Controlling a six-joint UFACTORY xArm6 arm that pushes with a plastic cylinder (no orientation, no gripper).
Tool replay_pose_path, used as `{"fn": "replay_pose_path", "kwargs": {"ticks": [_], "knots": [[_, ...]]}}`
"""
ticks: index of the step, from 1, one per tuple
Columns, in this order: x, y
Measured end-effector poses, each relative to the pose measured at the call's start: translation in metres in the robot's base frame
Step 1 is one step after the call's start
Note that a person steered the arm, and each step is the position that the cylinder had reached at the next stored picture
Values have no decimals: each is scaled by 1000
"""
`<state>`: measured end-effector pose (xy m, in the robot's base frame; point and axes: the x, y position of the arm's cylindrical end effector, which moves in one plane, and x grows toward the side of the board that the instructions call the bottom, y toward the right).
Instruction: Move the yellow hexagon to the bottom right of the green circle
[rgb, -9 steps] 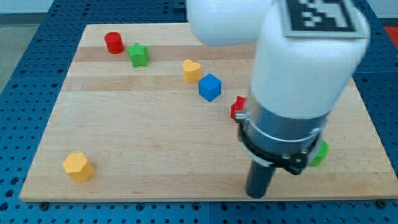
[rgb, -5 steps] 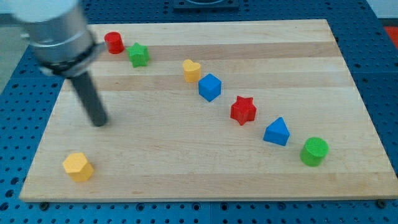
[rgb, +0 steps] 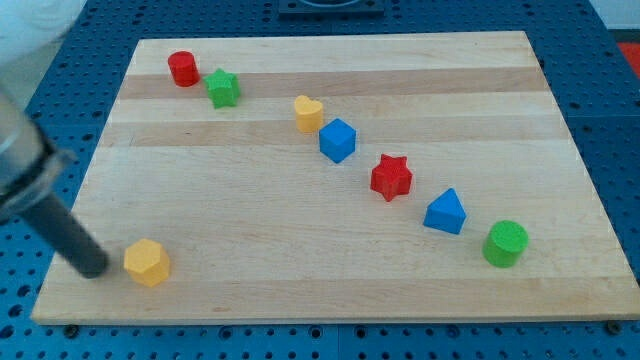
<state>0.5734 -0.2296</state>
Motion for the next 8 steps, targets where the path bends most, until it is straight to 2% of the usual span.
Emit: {"fn": "replay_pose_path", "kwargs": {"ticks": [1,6,7,8], "knots": [[4,93],[-44,78],[-43,140],[-25,166]]}}
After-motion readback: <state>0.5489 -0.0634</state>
